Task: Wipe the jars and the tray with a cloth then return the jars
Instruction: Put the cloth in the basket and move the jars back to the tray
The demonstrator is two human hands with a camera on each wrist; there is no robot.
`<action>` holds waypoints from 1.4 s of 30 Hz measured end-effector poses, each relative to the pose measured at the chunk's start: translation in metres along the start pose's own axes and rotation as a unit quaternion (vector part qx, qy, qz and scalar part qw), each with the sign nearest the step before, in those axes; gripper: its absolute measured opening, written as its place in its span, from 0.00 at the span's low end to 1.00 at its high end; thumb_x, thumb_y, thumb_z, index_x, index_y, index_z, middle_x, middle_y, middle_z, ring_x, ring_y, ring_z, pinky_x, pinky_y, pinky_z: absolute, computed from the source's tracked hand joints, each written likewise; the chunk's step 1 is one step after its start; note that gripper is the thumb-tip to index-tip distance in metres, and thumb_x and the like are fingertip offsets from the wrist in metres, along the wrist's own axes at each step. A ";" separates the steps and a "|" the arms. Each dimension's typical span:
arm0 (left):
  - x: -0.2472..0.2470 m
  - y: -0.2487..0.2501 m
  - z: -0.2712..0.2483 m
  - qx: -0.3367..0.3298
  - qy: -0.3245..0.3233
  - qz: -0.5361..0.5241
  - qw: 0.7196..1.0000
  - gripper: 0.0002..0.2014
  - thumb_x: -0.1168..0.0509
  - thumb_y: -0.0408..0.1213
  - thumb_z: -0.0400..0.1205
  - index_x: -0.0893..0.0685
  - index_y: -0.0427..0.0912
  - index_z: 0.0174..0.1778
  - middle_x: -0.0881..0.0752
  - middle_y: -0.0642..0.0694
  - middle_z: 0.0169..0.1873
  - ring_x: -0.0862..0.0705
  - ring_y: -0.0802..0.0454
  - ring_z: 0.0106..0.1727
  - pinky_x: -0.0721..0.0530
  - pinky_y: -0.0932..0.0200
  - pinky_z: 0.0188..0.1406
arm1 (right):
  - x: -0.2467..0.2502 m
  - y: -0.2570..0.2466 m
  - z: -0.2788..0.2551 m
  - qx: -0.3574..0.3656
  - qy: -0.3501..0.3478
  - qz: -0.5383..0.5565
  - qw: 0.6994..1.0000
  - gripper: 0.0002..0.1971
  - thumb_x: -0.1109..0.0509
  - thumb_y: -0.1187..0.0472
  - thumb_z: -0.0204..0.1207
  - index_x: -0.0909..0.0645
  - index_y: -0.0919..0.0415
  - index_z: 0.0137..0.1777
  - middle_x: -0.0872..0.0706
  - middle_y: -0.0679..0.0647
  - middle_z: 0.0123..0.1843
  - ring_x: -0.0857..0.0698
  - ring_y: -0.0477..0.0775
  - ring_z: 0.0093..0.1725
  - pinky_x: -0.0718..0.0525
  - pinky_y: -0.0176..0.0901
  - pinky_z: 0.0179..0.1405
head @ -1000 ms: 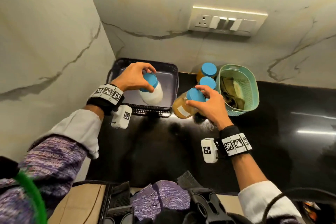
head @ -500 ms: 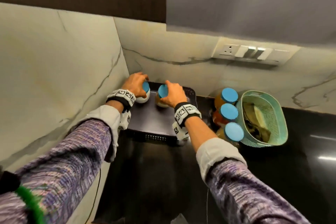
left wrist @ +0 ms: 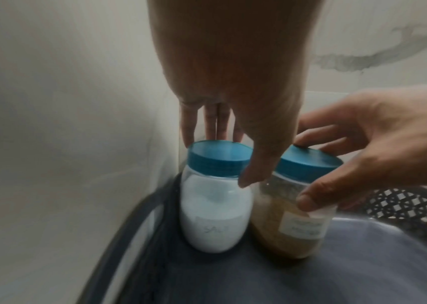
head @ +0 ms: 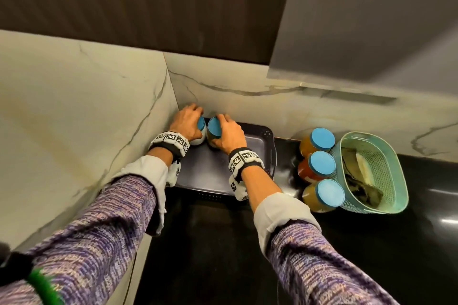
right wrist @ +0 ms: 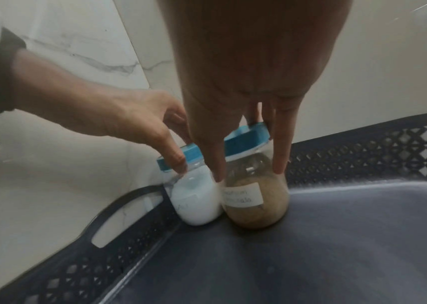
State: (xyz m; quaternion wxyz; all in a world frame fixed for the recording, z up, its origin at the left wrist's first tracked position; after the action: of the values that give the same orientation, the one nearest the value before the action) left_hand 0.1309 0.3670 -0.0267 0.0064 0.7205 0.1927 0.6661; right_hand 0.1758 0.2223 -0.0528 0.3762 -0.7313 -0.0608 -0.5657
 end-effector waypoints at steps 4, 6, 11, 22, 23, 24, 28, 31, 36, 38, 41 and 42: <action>-0.002 0.019 -0.010 -0.005 0.027 -0.002 1.000 0.32 0.23 0.36 0.70 0.20 0.31 0.71 0.21 0.32 0.68 0.22 0.31 0.71 0.19 0.36 0.67 | 0.011 0.015 -0.023 0.014 0.023 0.053 0.998 0.51 0.15 0.53 0.71 0.38 0.57 0.90 0.29 0.61 0.87 0.28 0.63 0.85 0.25 0.58 0.80; -0.003 0.040 -0.017 -0.034 0.056 -0.021 0.998 0.31 0.26 0.40 0.67 0.17 0.32 0.67 0.19 0.33 0.65 0.20 0.31 0.67 0.19 0.36 0.62 | 0.025 0.033 -0.048 -0.001 0.062 0.102 0.993 0.45 0.16 0.54 0.72 0.32 0.59 0.87 0.25 0.61 0.85 0.26 0.61 0.84 0.27 0.54 0.82; -0.029 0.133 -0.037 -0.147 0.074 -0.127 0.978 0.24 0.32 0.41 0.68 0.14 0.36 0.60 0.14 0.37 0.56 0.16 0.33 0.58 0.15 0.40 0.56 | 0.079 0.119 -0.136 -0.121 0.192 0.107 0.968 0.17 0.23 0.57 0.75 0.10 0.54 0.64 0.05 0.53 0.54 0.08 0.55 0.52 0.10 0.55 0.58; -0.102 0.338 -0.032 -0.203 -0.085 -0.108 0.969 0.28 0.25 0.46 0.77 0.19 0.36 0.71 0.19 0.37 0.66 0.21 0.36 0.69 0.18 0.38 0.65 | 0.128 0.228 -0.242 -0.089 0.008 -0.062 0.994 0.39 0.26 0.51 0.57 0.19 0.55 0.74 0.13 0.55 0.70 0.15 0.62 0.70 0.19 0.63 0.69; -0.106 0.342 -0.030 -0.198 -0.085 -0.094 0.972 0.28 0.26 0.43 0.76 0.19 0.35 0.71 0.20 0.36 0.66 0.22 0.35 0.70 0.18 0.37 0.65 | 0.129 0.228 -0.244 -0.080 0.006 -0.065 0.995 0.40 0.26 0.52 0.58 0.21 0.55 0.76 0.14 0.55 0.71 0.16 0.61 0.71 0.21 0.63 0.70; -0.108 0.345 -0.029 -0.195 -0.083 -0.084 0.974 0.28 0.26 0.42 0.76 0.20 0.35 0.71 0.20 0.35 0.66 0.23 0.35 0.70 0.17 0.36 0.64 | 0.130 0.229 -0.246 -0.075 0.003 -0.066 0.995 0.40 0.25 0.52 0.59 0.22 0.55 0.77 0.14 0.55 0.70 0.17 0.60 0.71 0.24 0.63 0.70; -0.112 0.356 -0.028 -0.192 -0.067 -0.068 0.977 0.30 0.26 0.41 0.75 0.21 0.36 0.73 0.21 0.36 0.67 0.24 0.36 0.71 0.16 0.38 0.61 | 0.133 0.229 -0.250 -0.075 -0.012 -0.084 0.994 0.40 0.24 0.43 0.62 0.26 0.52 0.76 0.14 0.50 0.66 0.17 0.58 0.68 0.30 0.63 0.70; -0.116 0.360 -0.031 -0.186 -0.072 -0.056 0.978 0.31 0.26 0.42 0.75 0.20 0.37 0.75 0.21 0.37 0.68 0.24 0.37 0.71 0.15 0.38 0.61 | 0.129 0.234 -0.253 -0.081 -0.004 -0.098 0.992 0.40 0.20 0.43 0.65 0.28 0.54 0.76 0.13 0.53 0.62 0.15 0.60 0.65 0.32 0.66 0.73; -0.121 0.356 -0.033 -0.163 -0.066 -0.069 0.982 0.30 0.26 0.45 0.76 0.18 0.35 0.72 0.24 0.37 0.67 0.25 0.37 0.70 0.14 0.36 0.60 | 0.123 0.233 -0.255 -0.083 0.030 -0.126 0.988 0.40 0.19 0.40 0.63 0.26 0.53 0.74 0.13 0.53 0.59 0.16 0.61 0.59 0.29 0.61 0.62; -0.123 0.354 -0.032 -0.156 -0.074 -0.066 0.983 0.32 0.24 0.47 0.76 0.20 0.37 0.74 0.24 0.37 0.69 0.24 0.37 0.70 0.14 0.37 0.60 | 0.121 0.232 -0.260 -0.088 0.030 -0.136 0.986 0.42 0.19 0.36 0.60 0.24 0.55 0.72 0.15 0.54 0.59 0.17 0.62 0.59 0.31 0.59 0.61; -0.124 0.355 -0.031 -0.147 -0.075 -0.056 0.985 0.35 0.22 0.48 0.75 0.24 0.38 0.75 0.23 0.36 0.69 0.22 0.35 0.68 0.15 0.36 0.59 | 0.118 0.233 -0.280 -0.109 0.046 -0.159 0.980 0.46 0.21 0.31 0.55 0.18 0.57 0.71 0.18 0.56 0.57 0.20 0.63 0.57 0.30 0.59 0.59; -0.123 0.356 -0.030 -0.150 -0.069 -0.057 0.985 0.35 0.22 0.48 0.75 0.25 0.38 0.75 0.22 0.36 0.68 0.20 0.34 0.68 0.14 0.36 0.58 | 0.118 0.235 -0.286 -0.117 0.057 -0.158 0.979 0.46 0.22 0.29 0.54 0.16 0.58 0.69 0.18 0.56 0.55 0.20 0.63 0.56 0.29 0.58 0.57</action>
State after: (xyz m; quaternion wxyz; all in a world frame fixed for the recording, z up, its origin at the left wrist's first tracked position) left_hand 0.1928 -0.0057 -0.0465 0.1657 0.7436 0.1301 0.6346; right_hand 0.1147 -0.1618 -0.0409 0.1969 -0.7182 -0.0877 -0.6616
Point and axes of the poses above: each hand's wrist, its own z-axis towards the middle knuckle, its own x-axis out of the back of the hand, y = z × x, the point moved 4 cm from there along z, towards the middle knuckle
